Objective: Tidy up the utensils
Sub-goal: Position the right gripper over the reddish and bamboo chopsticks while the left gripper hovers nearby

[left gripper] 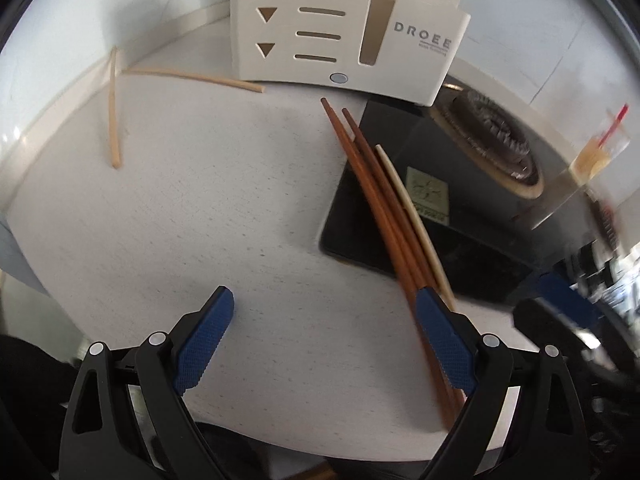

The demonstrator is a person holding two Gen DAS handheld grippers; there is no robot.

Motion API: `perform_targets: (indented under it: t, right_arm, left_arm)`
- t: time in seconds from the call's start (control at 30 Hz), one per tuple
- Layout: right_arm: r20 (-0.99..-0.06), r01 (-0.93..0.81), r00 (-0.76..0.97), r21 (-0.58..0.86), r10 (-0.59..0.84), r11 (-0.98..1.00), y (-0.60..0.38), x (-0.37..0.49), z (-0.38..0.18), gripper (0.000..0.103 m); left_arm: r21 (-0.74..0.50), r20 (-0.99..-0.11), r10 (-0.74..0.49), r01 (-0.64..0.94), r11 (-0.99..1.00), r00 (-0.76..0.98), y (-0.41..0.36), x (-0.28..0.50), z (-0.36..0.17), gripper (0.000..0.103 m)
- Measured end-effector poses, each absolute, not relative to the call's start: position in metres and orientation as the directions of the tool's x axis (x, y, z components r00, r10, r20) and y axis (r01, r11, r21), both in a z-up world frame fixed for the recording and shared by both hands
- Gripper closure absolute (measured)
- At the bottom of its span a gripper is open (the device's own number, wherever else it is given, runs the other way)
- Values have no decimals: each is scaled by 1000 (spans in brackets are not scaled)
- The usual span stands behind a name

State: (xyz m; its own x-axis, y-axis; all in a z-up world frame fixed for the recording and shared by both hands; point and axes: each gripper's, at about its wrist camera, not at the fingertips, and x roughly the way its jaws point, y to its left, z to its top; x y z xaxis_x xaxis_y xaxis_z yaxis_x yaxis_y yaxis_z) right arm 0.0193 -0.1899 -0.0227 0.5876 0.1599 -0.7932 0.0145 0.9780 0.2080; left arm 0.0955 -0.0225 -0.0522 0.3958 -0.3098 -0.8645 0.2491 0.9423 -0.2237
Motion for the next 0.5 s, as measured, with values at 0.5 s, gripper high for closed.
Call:
perform_targets:
  t: [0.5]
  right_arm:
    - [-782,10,601,215,166,977,-193,18,-17,52]
  left_arm:
    - [-164,-887,-238,211,964,395,-34,100,-54,10]
